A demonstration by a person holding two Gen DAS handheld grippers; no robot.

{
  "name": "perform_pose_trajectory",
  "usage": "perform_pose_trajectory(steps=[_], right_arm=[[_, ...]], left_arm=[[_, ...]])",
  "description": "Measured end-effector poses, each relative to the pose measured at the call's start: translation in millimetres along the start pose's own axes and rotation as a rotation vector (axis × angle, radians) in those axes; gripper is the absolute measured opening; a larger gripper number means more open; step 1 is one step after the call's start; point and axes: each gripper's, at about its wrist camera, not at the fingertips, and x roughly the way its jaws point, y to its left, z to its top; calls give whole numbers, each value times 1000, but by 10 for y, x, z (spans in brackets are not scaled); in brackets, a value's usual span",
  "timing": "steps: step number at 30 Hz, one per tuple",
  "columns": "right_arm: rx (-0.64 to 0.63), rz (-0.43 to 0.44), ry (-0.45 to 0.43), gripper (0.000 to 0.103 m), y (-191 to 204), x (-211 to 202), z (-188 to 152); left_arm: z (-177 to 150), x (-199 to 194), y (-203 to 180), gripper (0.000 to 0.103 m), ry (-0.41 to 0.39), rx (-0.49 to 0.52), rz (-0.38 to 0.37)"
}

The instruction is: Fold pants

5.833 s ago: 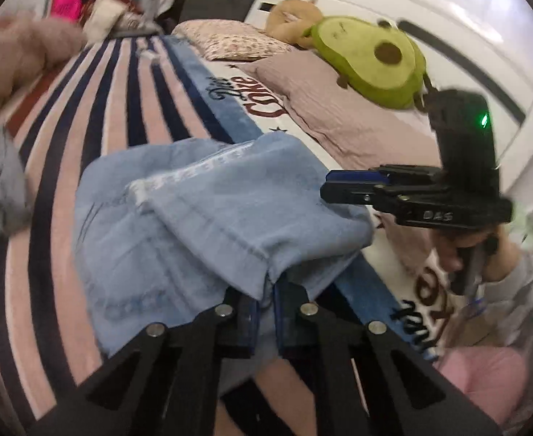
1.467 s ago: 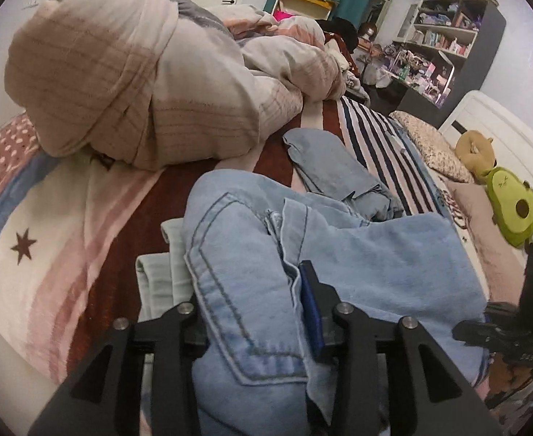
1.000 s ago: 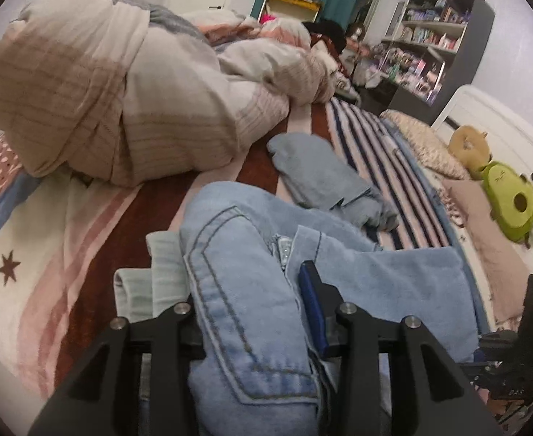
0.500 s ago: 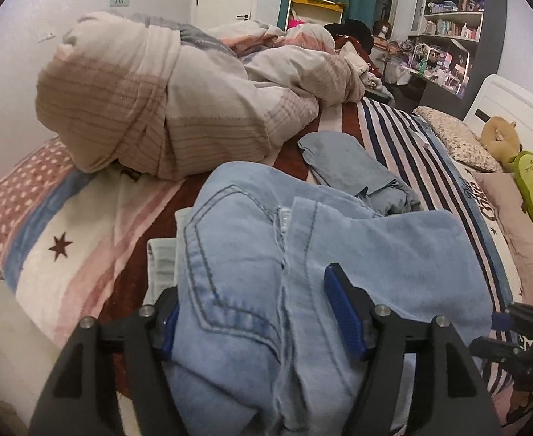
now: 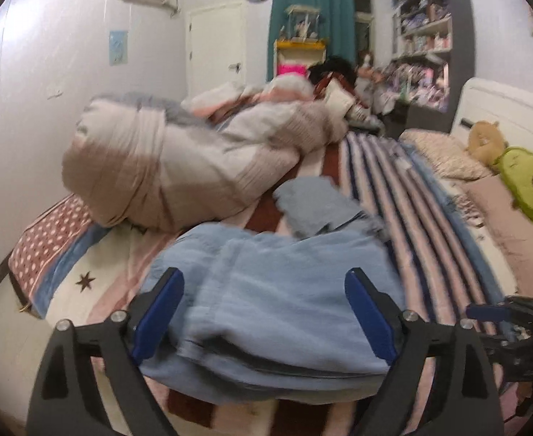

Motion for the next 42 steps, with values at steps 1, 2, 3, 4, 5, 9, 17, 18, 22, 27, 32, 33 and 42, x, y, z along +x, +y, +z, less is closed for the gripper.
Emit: perform_pose_trajectory(steps=[1,2,3,4,5,9,17,18,22,27,32,33,42], right_arm=[[2,-1,-6,49,-15,-56,-15],[1,-4,-15,52,-30,-138,-43],[-4,-10,-24,54,-48,-221,-77],[-14,-23,-37,55,-62,-324,-120],[-29,-39,-51,56,-76,-430,-163],[-90,-131,-130,71,-131,-873,-393],[-124,-323,-343,102,-367,-1708,-880],[-125,-345,-365,102,-392,-1771,-932],[-129,-395,-396,102,-530,-1934,-1125],[-130,-411,-410,102,-618,-1996,-1132],[-146,-416,-397,102,-604,-1962,-1139],[-148,-418,-395,102,-601,-1957,-1137],[-131,-416,-396,102,-612,-1944,-1155]], left_arm=[[-12,-83,-92,93,-24,-3,-19],[-18,-146,-194,95,-49,-9,-43],[-44,-220,-325,99,-75,-19,-71],[-77,-285,-461,100,-100,-24,-94],[-120,-357,-608,101,-130,-24,-106],[-277,-532,-1170,102,-217,-20,-125],[-562,-578,-2119,102,-298,30,-107],[-596,-574,-2198,102,-299,29,-118],[-686,-542,-2437,102,-296,40,-121],[-739,-497,-2625,102,-295,72,-101],[-775,-502,-2651,102,-294,73,-105],[-779,-507,-2653,102,-294,72,-103],[-792,-529,-2587,102,-302,61,-86]])
